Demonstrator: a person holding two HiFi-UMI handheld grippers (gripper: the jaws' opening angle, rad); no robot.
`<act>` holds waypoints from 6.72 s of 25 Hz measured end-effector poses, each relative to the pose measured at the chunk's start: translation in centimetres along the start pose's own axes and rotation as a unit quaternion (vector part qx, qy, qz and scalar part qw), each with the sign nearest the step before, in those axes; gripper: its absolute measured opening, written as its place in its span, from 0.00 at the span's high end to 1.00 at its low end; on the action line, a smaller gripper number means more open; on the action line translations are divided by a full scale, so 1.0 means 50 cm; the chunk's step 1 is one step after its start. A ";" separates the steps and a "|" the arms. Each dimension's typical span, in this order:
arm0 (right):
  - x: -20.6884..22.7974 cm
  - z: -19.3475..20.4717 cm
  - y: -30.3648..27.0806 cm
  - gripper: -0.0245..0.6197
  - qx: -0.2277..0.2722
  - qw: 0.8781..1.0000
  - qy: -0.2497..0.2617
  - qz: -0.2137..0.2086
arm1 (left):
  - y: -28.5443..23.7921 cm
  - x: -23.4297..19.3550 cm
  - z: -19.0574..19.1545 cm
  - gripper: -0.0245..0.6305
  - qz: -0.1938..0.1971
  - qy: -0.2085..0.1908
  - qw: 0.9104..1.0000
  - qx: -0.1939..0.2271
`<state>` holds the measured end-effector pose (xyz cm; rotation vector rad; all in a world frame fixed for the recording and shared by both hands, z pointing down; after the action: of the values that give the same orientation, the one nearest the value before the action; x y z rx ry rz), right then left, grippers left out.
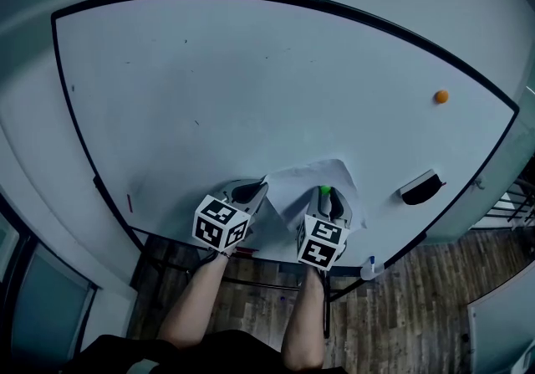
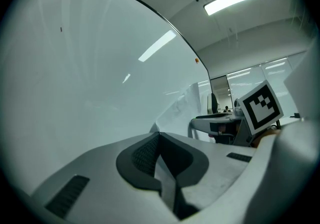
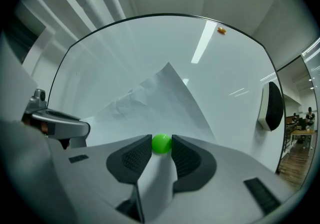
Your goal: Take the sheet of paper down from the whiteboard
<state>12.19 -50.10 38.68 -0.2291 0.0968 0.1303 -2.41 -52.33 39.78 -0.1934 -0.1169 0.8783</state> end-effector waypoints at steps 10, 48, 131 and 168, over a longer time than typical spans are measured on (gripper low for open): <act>-0.010 0.022 -0.003 0.76 -0.002 1.000 0.001 -0.017 | 0.015 -0.028 0.021 0.93 -0.027 0.011 1.000 -0.009; 0.011 0.060 -0.004 0.76 -0.011 1.000 0.010 -0.024 | 0.050 -0.078 0.048 0.93 -0.077 0.029 0.996 -0.016; 0.139 0.231 0.423 0.93 -0.062 0.993 0.005 -0.098 | 0.223 0.323 0.127 0.93 -0.053 0.029 0.996 -0.059; 0.406 0.232 0.445 0.93 -0.030 0.971 0.010 -0.239 | 0.119 0.619 0.044 0.93 -0.132 0.023 0.990 -0.050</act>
<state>30.07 -23.50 42.80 -0.3082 0.0552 -0.3498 12.35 -24.42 41.31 -0.2840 -0.1398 0.6048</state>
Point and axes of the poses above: the fingertips, and each gripper's own axes: y backward along the fingers, x to its right, z out of its underside, the point moved 1 cm from there along y, backward along the fingers, and after that the axes turned 11 degrees about -x, right-handed, at the moved point
